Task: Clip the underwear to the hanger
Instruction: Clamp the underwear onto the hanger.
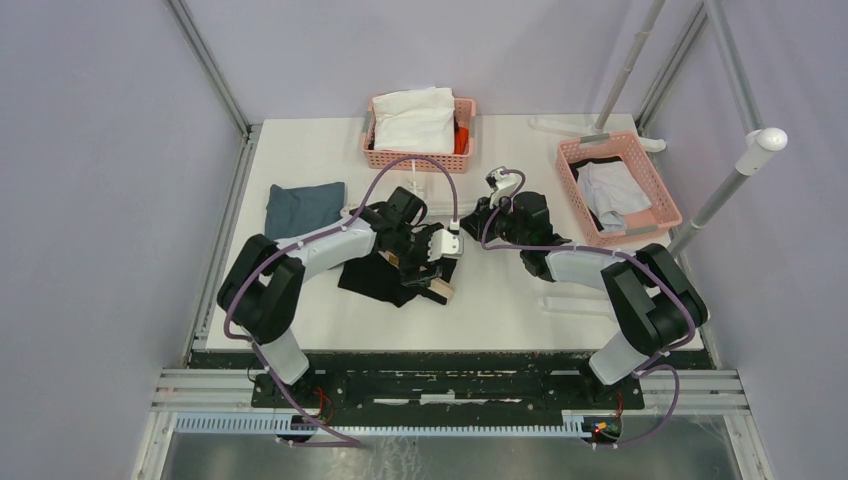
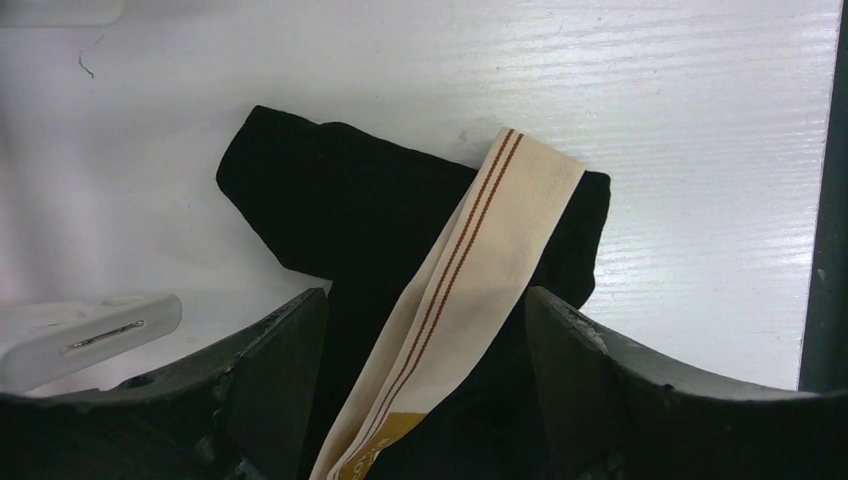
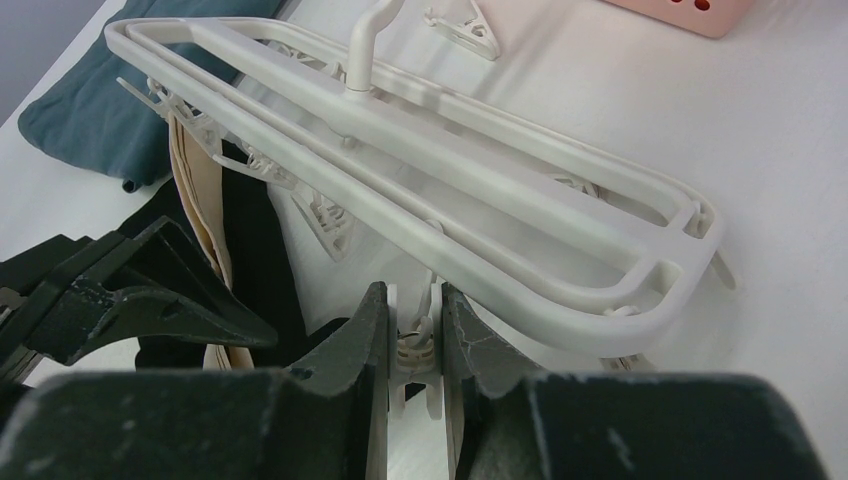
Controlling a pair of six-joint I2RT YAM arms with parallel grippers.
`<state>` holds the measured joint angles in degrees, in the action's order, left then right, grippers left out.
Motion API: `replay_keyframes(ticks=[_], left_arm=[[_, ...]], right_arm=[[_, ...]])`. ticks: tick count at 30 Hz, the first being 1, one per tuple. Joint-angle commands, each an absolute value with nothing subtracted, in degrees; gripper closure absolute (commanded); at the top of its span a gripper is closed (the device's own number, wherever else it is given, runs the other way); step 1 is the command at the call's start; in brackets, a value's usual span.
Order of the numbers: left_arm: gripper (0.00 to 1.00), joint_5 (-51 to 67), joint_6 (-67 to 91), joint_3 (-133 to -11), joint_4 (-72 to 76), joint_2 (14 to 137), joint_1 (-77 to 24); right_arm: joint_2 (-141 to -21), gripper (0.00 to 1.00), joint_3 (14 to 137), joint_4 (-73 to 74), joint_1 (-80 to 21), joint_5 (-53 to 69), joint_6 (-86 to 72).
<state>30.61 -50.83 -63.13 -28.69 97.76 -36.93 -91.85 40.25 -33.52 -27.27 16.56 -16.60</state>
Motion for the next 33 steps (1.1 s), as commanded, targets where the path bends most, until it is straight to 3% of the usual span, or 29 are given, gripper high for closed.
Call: replay_keyframes(ticks=[1,7,11,14,19,21,25,29,32,33], left_arm=[[0.2,30.47,-52.07,-66.22,-29.77,98.96,-36.71],[0.2,28.72,-52.48,-67.84,-32.21,103.61,-36.65],[0.29,28.73,-51.86,-67.69,-32.38,103.5,-36.65],[0.46,27.76,-51.31,-67.51,-32.66,102.92,-36.68],[0.88,27.26,-50.15,-67.61,-32.69,100.5,-36.77],[0.96,27.66,-49.59,-67.8,-32.73,98.91,-36.76],[0.97,28.47,-49.15,-67.31,-31.09,94.5,-36.74],[0.97,26.85,-44.16,-63.11,-20.46,89.19,-37.19],[0.95,15.73,-38.75,-54.82,-4.19,85.01,-41.8],[0.89,9.93,-38.0,-51.59,3.34,84.17,-44.51]], right_arm=[[-89.59,1.0,40.48,-37.1,-27.43,17.48,-16.13],[-89.11,1.0,40.6,-36.13,-27.45,17.51,-15.36],[-89.0,1.0,40.63,-35.69,-27.5,17.32,-14.94],[-88.99,1.0,40.61,-36.12,-27.43,17.41,-15.26],[-88.7,1.0,40.4,-36.2,-27.48,17.36,-15.3],[-88.47,1.0,40.26,-36.13,-27.45,17.16,-15.2],[-88.16,1.0,40.17,-36.21,-27.5,16.97,-15.12],[-87.77,1.0,40.17,-36.33,-27.46,16.64,-15.1],[-87.94,1.0,40.08,-36.59,-27.5,16.24,-15.1],[-88.14,1.0,40.11,-36.81,-27.47,16.1,-15.18]])
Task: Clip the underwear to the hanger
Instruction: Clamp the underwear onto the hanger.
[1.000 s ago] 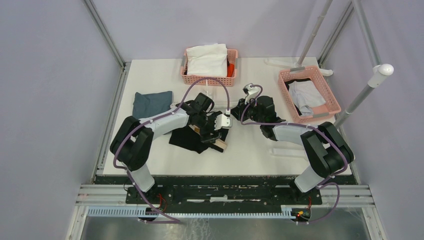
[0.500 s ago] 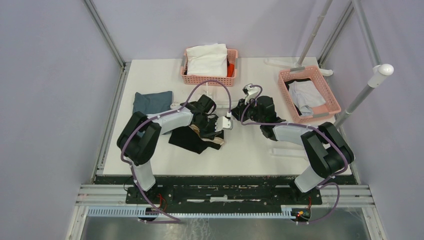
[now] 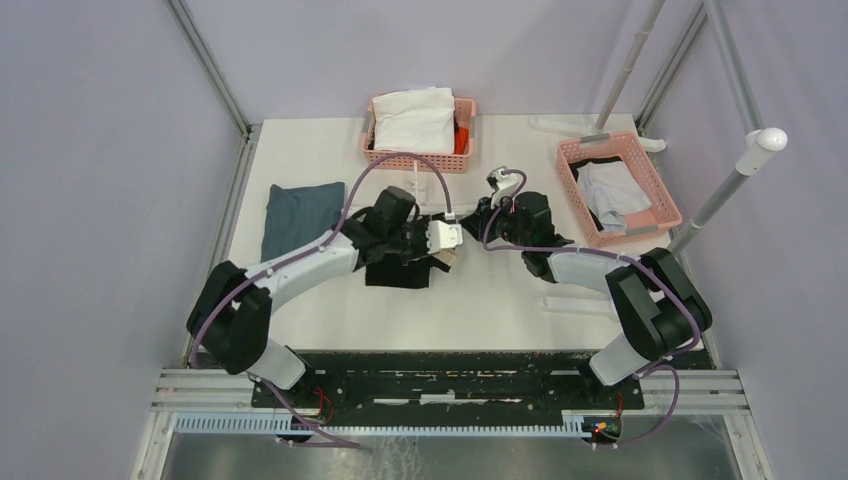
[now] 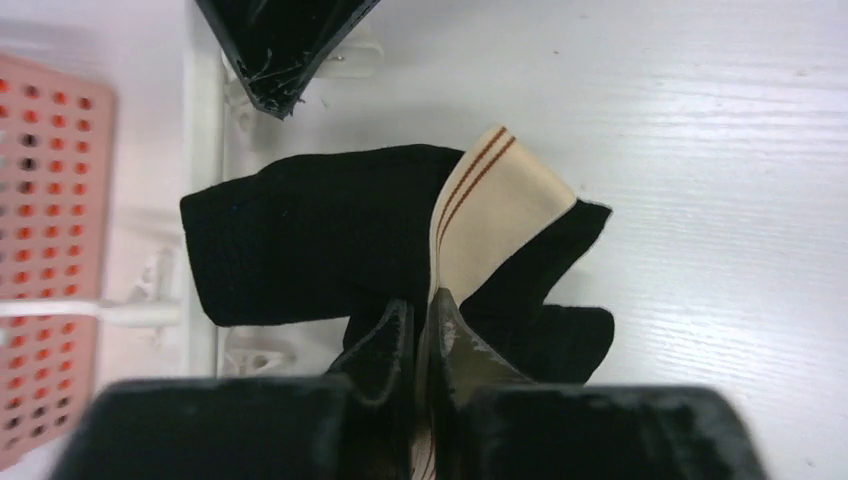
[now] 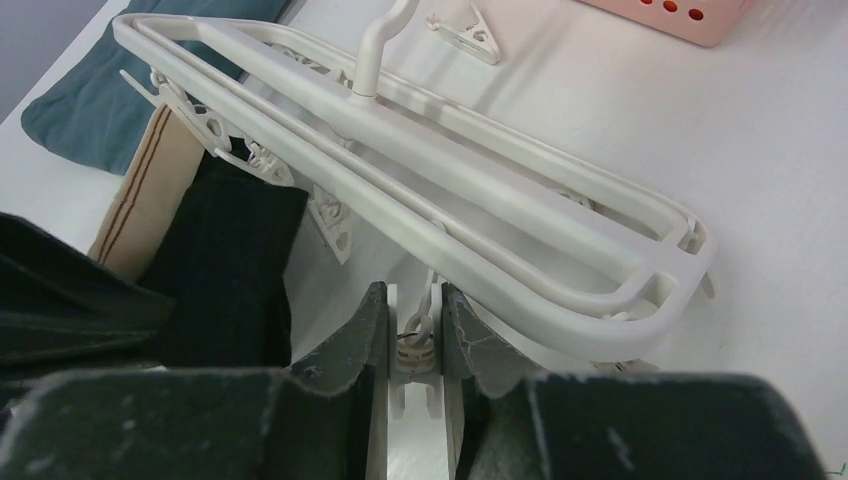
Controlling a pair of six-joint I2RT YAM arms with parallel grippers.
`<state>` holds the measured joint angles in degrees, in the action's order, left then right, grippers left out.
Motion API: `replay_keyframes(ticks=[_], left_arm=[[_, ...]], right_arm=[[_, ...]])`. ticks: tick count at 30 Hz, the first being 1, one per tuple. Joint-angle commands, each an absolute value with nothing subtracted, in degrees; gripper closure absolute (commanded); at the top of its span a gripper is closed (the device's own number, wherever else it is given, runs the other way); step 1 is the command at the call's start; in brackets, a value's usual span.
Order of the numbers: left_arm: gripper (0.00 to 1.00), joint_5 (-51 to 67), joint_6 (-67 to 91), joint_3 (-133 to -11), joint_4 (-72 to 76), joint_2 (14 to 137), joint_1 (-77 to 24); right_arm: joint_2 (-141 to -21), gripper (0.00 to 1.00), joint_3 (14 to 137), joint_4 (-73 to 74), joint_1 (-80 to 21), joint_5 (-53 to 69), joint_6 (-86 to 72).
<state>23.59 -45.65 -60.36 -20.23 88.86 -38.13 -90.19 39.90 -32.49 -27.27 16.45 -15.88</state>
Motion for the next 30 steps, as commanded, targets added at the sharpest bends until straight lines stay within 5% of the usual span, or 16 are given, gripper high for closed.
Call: replay_keyframes(ticks=[1,11,23,30], left_arm=[[0.77,4.52,-37.21,-48.33,8.34,83.73,-47.53],[0.43,1.33,-29.19,-35.22,17.51,81.65,-54.42],[0.23,11.19,-39.16,-43.69,-5.65,78.85,-53.69],[0.2,20.96,-42.65,-50.41,-13.39,78.77,-44.35]], right_arm=[[-88.31,1.0,40.13,-37.05,-27.42,16.02,-15.39],[-88.99,1.0,40.27,-37.54,-27.5,16.51,-15.91],[-88.53,1.0,39.99,-37.53,-27.47,16.96,-16.0],[-87.82,1.0,39.99,-36.65,-27.39,16.97,-15.5]])
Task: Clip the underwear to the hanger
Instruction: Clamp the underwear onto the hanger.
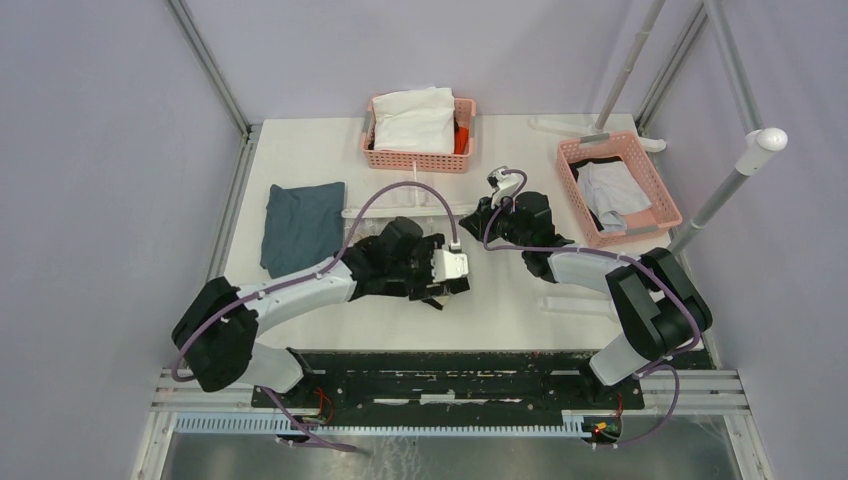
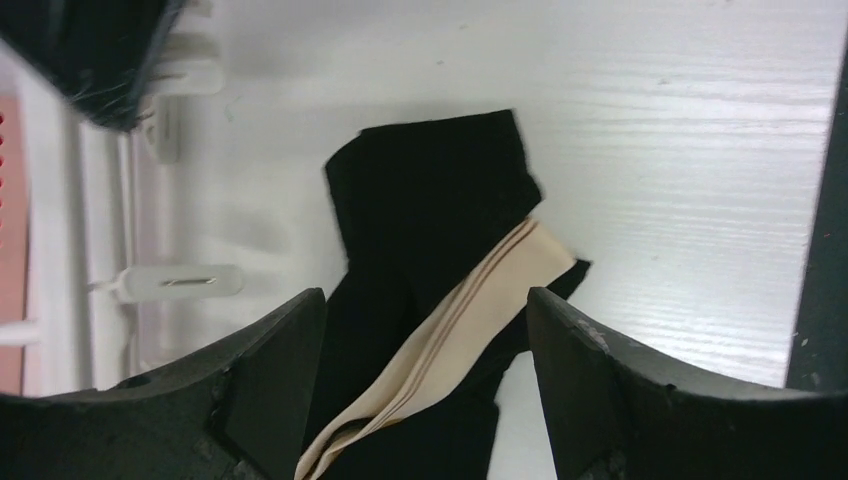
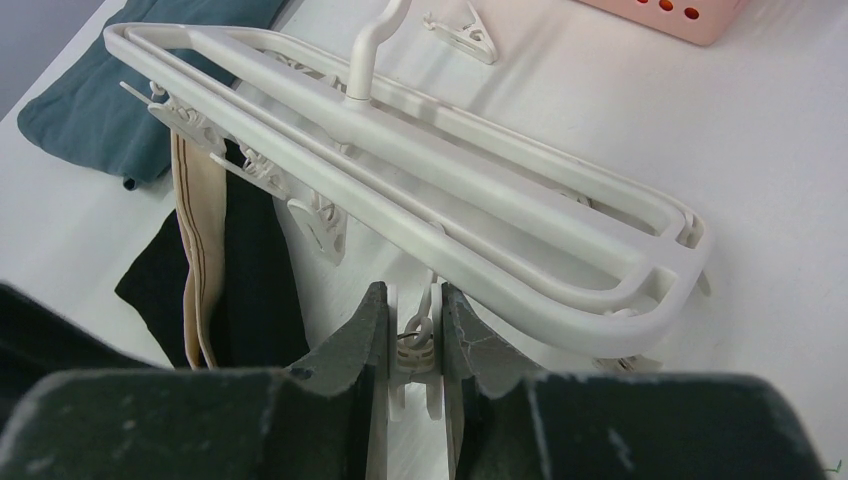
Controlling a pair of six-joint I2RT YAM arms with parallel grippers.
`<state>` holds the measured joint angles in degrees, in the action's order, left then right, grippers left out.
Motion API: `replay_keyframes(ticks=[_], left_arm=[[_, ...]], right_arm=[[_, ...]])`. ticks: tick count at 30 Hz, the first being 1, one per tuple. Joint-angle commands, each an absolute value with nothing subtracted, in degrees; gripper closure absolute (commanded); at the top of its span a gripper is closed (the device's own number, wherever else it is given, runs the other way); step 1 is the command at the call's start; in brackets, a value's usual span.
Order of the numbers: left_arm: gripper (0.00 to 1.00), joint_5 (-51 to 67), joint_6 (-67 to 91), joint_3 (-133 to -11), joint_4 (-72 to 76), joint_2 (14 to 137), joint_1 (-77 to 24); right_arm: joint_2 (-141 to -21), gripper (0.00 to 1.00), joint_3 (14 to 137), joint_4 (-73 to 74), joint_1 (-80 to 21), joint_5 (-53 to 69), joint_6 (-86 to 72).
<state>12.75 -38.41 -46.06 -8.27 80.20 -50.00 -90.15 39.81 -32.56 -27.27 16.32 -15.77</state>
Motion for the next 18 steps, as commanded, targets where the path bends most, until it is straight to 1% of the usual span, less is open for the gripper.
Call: replay_keyframes(ticks=[1,3,6,9,14,18], left_arm=[[0.2,22.93,-43.02,-50.69,-13.81,78.74,-42.67],[0.19,26.08,-43.83,-51.52,-14.74,79.52,-40.41],[0.19,30.06,-45.22,-53.05,-16.55,81.78,-40.13],[0.19,31.67,-45.06,-54.58,-17.21,84.51,-40.21],[0.19,31.96,-46.63,-56.62,-17.51,87.77,-40.7],[0.18,30.01,-46.32,-58.2,-15.67,90.28,-41.87]], right_arm=[[-87.72,1.0,39.99,-36.47,-27.48,16.96,-15.4],[-87.71,1.0,39.99,-36.39,-27.47,16.96,-15.32],[-87.77,1.0,39.99,-36.44,-27.46,16.89,-15.34],[-87.73,1.0,39.99,-36.45,-27.5,16.83,-15.38],[-87.66,1.0,39.93,-36.24,-27.48,16.61,-15.22],[-87.9,1.0,39.9,-36.39,-27.51,16.49,-15.37]])
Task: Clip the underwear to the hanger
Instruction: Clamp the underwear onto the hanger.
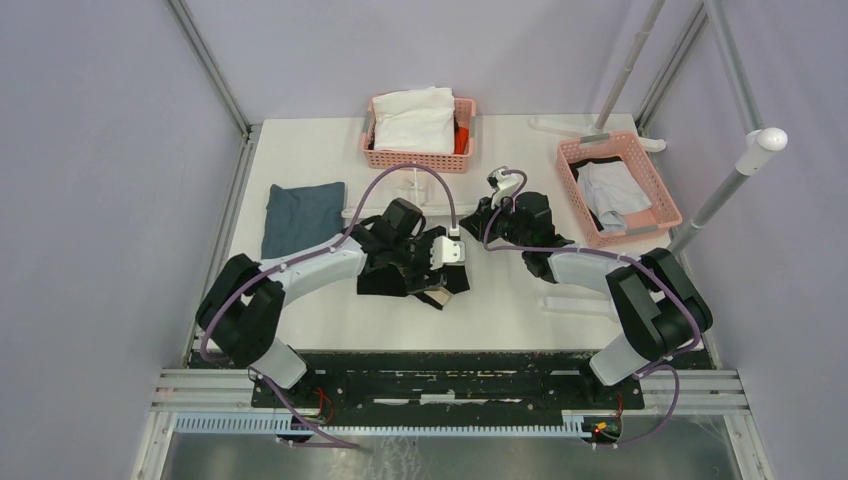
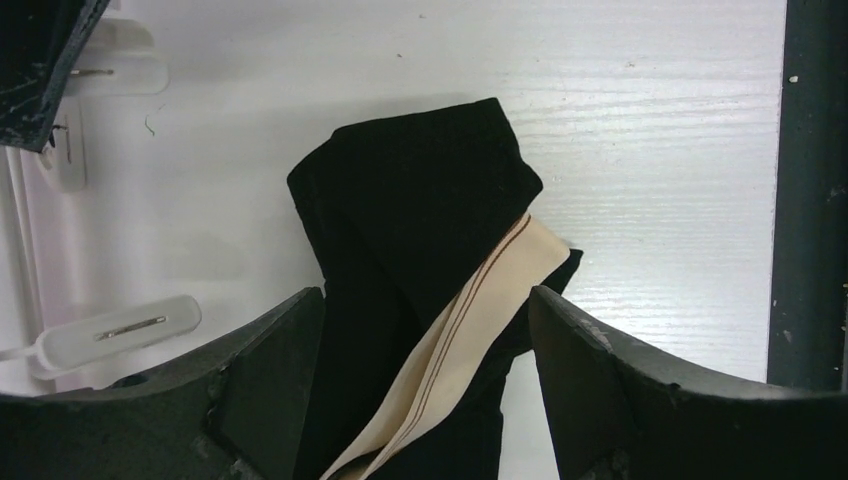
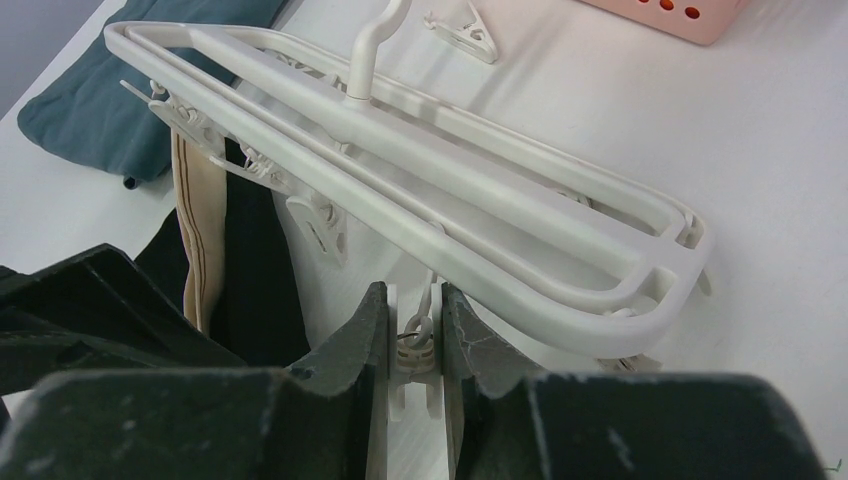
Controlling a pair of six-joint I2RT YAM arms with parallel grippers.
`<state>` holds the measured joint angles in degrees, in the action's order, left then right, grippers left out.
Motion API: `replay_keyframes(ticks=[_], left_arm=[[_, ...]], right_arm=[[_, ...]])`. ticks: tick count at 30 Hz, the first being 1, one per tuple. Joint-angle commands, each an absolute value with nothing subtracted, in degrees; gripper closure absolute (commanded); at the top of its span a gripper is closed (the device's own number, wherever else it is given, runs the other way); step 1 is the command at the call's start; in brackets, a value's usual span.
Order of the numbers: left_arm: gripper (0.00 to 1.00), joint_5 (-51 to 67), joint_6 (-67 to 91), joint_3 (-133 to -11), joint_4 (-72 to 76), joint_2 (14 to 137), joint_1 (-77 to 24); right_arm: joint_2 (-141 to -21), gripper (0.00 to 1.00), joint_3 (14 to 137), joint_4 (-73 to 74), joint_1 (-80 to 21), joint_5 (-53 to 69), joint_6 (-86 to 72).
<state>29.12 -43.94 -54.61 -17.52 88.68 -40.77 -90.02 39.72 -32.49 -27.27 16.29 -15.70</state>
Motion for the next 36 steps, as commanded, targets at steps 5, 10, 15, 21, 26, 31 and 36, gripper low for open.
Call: replay_keyframes(ticks=[5,10,15,21,26,31,36], left_arm=[[0.2,31.38,-44.48,-60.17,-14.43,93.26,-42.71],[0.37,32.24,-43.14,-60.61,-13.22,95.25,-42.78],[0.83,31.8,-43.22,-63.02,-15.55,97.11,-42.72],[0.97,28.94,-38.78,-63.48,-12.31,96.93,-42.19],[0.97,22.24,-33.71,-60.9,-4.75,95.97,-41.88],[0.96,12.75,-29.11,-61.52,-1.9,97.74,-41.83],[0.5,8.29,-27.65,-61.42,-1.17,97.61,-41.81]], right_arm=[[-88.14,1.0,39.93,-36.49,-27.46,16.37,-15.39],[-88.13,1.0,39.95,-36.36,-27.41,16.34,-15.14],[-88.24,1.0,39.91,-36.41,-27.49,16.27,-15.12],[-88.16,1.0,39.88,-36.55,-27.45,16.35,-15.12],[-87.72,1.0,39.73,-36.23,-27.43,16.26,-14.86],[-87.42,1.0,39.73,-36.06,-27.47,16.26,-14.93],[-87.24,1.0,39.81,-35.98,-27.45,16.35,-14.95]])
